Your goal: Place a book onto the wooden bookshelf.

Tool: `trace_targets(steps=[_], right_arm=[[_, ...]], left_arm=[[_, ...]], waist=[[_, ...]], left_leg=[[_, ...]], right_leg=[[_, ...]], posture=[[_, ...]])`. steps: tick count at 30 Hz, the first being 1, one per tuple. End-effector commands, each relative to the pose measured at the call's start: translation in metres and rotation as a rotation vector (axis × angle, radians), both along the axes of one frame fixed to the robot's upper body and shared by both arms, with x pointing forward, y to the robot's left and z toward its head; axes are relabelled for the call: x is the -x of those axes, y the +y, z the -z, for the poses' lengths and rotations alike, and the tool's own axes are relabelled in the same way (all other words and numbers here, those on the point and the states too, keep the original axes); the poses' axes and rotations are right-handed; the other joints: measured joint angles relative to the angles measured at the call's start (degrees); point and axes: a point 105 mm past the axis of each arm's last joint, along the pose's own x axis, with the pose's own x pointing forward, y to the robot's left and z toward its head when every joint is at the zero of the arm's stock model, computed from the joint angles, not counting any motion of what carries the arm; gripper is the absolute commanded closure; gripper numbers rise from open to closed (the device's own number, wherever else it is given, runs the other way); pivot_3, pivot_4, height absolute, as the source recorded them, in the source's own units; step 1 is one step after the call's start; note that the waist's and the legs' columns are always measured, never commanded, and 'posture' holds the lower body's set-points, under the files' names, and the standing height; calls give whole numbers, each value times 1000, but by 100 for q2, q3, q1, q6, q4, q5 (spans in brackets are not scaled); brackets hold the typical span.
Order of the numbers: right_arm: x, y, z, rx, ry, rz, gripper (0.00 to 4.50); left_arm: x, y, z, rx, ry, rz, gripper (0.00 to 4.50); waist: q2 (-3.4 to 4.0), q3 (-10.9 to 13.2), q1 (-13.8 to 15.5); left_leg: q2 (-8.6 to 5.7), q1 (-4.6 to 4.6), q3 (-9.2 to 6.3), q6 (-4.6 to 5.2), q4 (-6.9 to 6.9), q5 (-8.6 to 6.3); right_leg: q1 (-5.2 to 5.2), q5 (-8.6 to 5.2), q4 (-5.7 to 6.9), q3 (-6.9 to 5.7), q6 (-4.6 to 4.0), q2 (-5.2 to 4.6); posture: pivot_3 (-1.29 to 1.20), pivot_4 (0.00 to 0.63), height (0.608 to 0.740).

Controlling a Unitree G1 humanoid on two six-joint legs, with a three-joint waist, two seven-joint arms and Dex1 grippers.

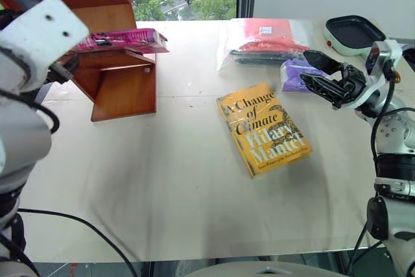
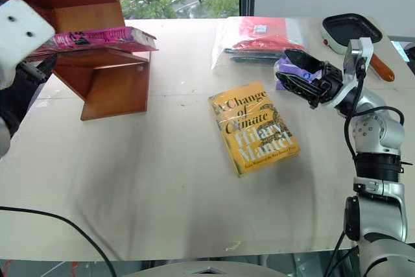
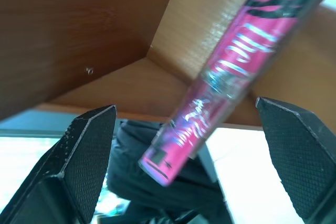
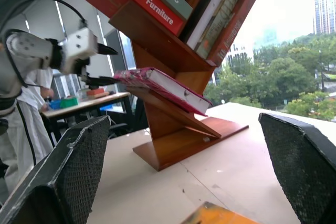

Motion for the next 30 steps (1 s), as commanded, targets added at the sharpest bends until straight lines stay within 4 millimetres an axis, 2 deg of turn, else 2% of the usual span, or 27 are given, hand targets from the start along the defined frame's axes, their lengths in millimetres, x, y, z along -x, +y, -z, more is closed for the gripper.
trace_targets(steps=[1, 3, 6, 8, 10, 11, 15, 17, 19, 21, 24, 26, 30], right_arm=[[3, 1, -15, -4, -61, -33, 0], [2, 4, -14, 0, -60, -46, 0], [3, 4, -12, -6, -38, -52, 0], [4, 0, -1, 32, -14, -36, 0], [3, -8, 17, 113, -13, 53, 0], [4, -15, 30, 158, -3, 99, 0], [18, -47, 82, 309, 64, 261, 0], [31, -61, 103, 362, 97, 327, 0], [44, -74, 120, 390, 133, 397, 0], [55, -85, 136, 437, 141, 489, 0], [73, -99, 154, 466, 177, 568, 0], [82, -105, 163, 487, 199, 599, 0], [100, -112, 175, 498, 215, 652, 0]], left_arm=[[11, -17, -17, 69, -184, 115, 113], [11, -33, -23, 60, -258, 215, 113], [10, -77, -23, 325, -380, 497, 113], [12, -107, -1, 461, -309, 668, 113], [18, -127, 39, 552, -149, 783, 113], [22, -131, 67, 599, -48, 809, 113], [35, -119, 149, 723, 147, 712, 113], [42, -119, 171, 856, 155, 689, 113], [50, -119, 197, 910, 208, 653, 113], [56, -117, 216, 963, 243, 622, 113], [59, -115, 231, 967, 272, 600, 113], [58, -112, 238, 957, 280, 576, 113], [68, -111, 268, 970, 376, 548, 113]], waist=[[-5, -1, 19], [-9, -3, 33], [-21, -8, 114], [-20, -15, 143], [-21, -19, 138], [-21, -19, 135], [-15, -22, 126], [-3, -28, 180], [-1, -28, 229], [16, -40, 273], [18, -41, 283], [18, -41, 283], [28, -47, 256]], left_leg=[[0, -2, -3, -1, 4, 0], [3, -1, -8, -2, 11, 1], [1, -1, -12, -2, 20, 1], [0, -10, -17, -3, 31, 0], [-6, -10, -12, -1, 30, -1], [-6, -11, -11, 0, 27, -1], [1, -7, -7, 0, -5, -1], [20, -6, -9, -1, -4, -2], [24, -2, -8, -1, 1, -1], [29, 2, -6, 21, 1, -14], [29, 34, -2, 26, 6, -17], [34, 50, -3, 26, 7, -17], [59, 101, 5, 9, 6, -27]], right_leg=[[1, 0, 2, -3, 0, 0], [8, 4, 1, 1, -6, -1], [16, 11, -3, -5, -3, -3], [20, 18, -8, -6, 0, -4], [23, 21, -23, -4, 6, -9], [23, 22, -29, 1, 7, -9], [16, 21, -50, 7, 6, -9], [20, 27, -63, 5, -3, -12], [32, 40, -76, 4, -13, -12], [35, 63, -91, 10, -18, -5], [67, 67, -94, 14, -21, -4], [83, 68, -94, 12, -31, 0], [135, 57, -98, 16, -19, 13]], posture=[[0, 150, 740], [0, 150, 740], [0, 150, 740], [0, 150, 740], [0, 150, 740], [0, 150, 740], [0, 150, 740], [0, 150, 740], [0, 150, 740], [0, 150, 740], [0, 150, 740], [0, 150, 740], [0, 150, 740]])
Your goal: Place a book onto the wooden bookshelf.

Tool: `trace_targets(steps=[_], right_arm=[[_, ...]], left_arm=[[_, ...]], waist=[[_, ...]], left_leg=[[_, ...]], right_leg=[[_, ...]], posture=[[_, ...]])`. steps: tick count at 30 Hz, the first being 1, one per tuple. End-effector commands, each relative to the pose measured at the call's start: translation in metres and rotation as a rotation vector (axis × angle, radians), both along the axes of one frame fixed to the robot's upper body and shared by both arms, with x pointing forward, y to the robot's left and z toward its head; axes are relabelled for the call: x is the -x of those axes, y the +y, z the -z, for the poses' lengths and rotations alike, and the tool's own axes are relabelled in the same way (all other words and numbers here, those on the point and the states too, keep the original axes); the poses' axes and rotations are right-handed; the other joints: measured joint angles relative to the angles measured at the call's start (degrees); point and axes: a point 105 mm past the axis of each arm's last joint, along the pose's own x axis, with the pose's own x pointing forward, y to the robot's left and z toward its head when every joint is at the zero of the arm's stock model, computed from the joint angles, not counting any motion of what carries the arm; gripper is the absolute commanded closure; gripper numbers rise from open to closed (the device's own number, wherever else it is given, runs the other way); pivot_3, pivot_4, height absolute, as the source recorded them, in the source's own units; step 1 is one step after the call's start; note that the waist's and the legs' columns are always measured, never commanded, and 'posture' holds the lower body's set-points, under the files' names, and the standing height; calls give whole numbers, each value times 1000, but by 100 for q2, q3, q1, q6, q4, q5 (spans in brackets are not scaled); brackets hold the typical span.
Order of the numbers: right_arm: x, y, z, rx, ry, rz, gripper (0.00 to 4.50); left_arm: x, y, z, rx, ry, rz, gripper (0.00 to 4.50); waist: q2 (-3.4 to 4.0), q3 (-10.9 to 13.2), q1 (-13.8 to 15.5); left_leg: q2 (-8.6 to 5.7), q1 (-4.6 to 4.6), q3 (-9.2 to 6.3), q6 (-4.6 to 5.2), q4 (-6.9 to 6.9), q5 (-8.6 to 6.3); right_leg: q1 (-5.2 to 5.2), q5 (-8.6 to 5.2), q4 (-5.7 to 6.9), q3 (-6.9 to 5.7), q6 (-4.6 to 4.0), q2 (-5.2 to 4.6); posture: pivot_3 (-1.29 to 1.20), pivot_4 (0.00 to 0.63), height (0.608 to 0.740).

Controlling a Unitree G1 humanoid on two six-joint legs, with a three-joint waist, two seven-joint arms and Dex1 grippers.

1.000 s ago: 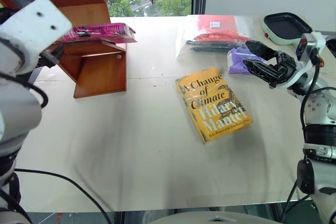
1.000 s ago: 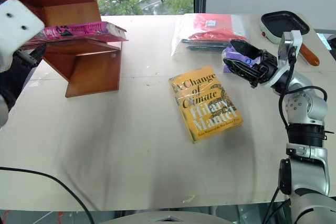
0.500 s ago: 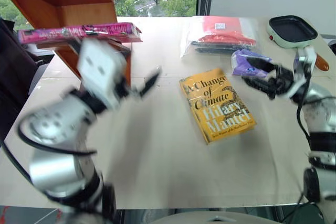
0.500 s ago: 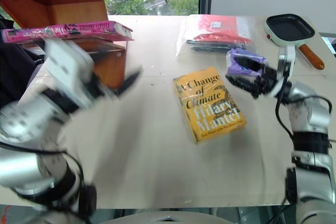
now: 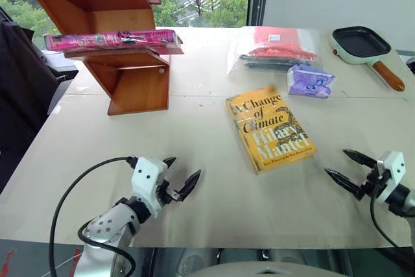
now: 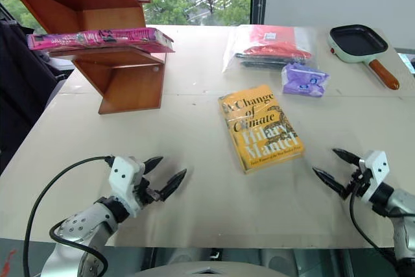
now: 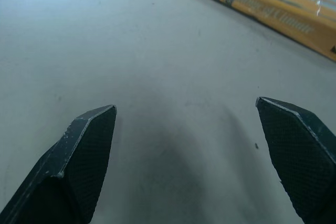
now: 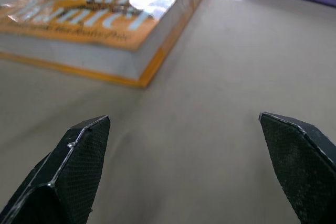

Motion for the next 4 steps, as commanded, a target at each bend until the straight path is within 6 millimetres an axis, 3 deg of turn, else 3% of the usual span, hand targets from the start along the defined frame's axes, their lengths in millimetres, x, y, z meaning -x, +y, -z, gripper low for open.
trace_targets(steps=[1, 4], right_arm=[[6, -5, -9, 39, -74, 37, 0], [4, -7, -11, 40, -87, 54, 0]], left_arm=[[8, 1, 17, 4, 39, 14, 113], [10, 2, 26, -60, 45, 43, 113]], waist=[[5, -3, -24], [20, -12, -23]], left_leg=[[7, 2, 6, 1, 0, 1], [27, 3, 10, 17, -1, 10]], right_leg=[[-1, 0, -1, 4, -1, 7], [-3, 12, -11, 9, -20, 28]], posture=[[0, 150, 740], [0, 150, 740]])
